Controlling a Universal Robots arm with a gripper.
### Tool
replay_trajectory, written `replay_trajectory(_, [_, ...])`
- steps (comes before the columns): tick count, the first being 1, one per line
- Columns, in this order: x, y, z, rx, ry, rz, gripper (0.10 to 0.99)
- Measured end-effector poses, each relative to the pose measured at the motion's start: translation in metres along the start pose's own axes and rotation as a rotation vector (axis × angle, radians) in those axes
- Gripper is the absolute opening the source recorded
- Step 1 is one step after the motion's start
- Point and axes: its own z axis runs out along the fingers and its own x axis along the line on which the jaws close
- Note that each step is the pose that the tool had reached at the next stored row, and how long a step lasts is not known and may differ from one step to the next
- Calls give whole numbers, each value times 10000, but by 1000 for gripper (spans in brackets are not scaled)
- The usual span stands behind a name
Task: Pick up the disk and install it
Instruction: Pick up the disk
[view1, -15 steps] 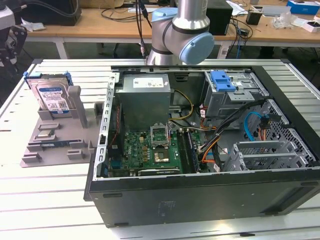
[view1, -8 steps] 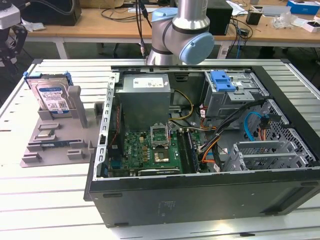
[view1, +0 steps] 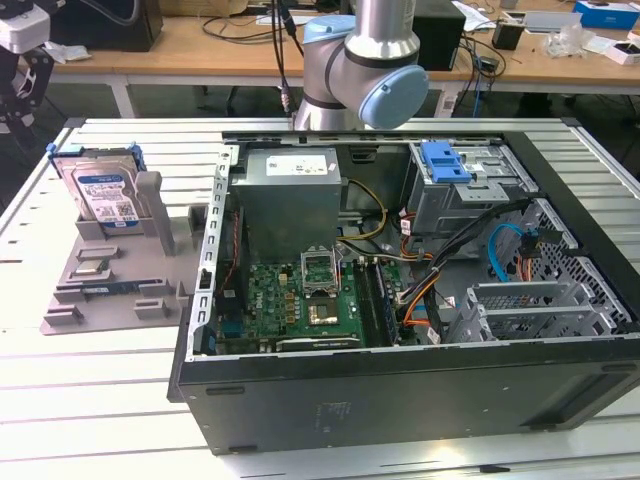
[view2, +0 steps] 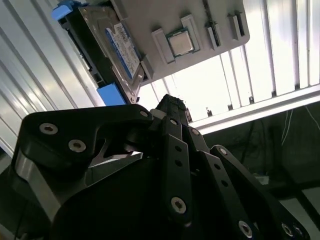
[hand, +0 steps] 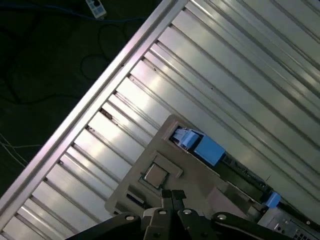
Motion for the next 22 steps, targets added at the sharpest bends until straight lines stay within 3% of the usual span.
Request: replay_trajectory(22, [0, 0, 0, -91, 32, -3529, 102])
